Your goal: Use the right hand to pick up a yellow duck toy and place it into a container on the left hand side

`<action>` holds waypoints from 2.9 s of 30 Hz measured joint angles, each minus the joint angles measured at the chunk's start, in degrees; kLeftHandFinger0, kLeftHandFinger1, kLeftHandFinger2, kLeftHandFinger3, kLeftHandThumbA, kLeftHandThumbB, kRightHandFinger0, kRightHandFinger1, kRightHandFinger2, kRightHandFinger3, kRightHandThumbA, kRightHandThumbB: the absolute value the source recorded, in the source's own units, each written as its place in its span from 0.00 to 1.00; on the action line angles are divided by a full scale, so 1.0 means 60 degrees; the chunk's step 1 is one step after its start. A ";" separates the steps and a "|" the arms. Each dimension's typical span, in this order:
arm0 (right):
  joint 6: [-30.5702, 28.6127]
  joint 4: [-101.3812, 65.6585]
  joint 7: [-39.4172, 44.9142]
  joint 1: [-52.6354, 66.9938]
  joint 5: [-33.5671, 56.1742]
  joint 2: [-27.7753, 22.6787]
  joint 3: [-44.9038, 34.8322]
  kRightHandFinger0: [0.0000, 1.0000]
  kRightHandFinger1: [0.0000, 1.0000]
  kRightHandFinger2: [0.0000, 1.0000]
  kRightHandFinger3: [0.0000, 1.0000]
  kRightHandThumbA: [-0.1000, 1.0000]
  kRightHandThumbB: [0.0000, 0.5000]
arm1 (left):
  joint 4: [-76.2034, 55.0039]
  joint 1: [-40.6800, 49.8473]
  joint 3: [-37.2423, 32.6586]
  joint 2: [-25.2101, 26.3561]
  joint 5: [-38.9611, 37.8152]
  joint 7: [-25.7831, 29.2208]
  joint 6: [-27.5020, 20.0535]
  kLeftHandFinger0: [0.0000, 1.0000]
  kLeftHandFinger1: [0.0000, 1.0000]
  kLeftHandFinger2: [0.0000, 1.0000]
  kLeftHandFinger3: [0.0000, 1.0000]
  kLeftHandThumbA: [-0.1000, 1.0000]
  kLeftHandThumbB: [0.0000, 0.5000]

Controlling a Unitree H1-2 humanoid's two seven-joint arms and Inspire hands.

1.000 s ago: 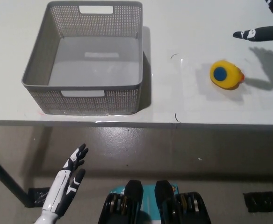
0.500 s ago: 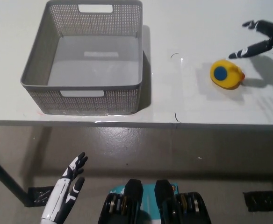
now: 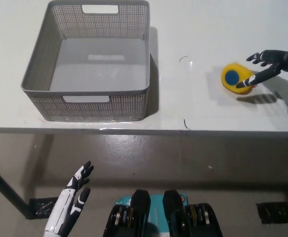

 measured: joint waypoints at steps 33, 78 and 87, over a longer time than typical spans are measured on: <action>-0.0957 0.1372 -0.0644 0.0081 -0.0357 0.0979 0.0908 1.00 1.00 1.00 1.00 0.95 0.74 | -0.0140 -0.0226 -0.0022 0.0002 -0.0017 -0.0211 -0.0001 1.00 1.00 1.00 1.00 1.00 0.27; -0.2875 0.0092 -0.5947 0.0504 0.0672 0.1106 -0.2315 0.00 0.40 0.77 0.88 0.00 0.19 | -0.0265 -0.0557 0.0015 0.0011 0.0061 -0.0304 0.0034 1.00 1.00 1.00 1.00 1.00 0.21; -0.2348 -0.1289 -0.5770 -0.0272 0.1258 0.1259 -0.3161 0.01 0.43 0.79 0.85 0.00 0.20 | -0.0265 -0.0553 0.0053 0.0017 0.0061 -0.0305 0.0034 1.00 1.00 1.00 1.00 1.00 0.18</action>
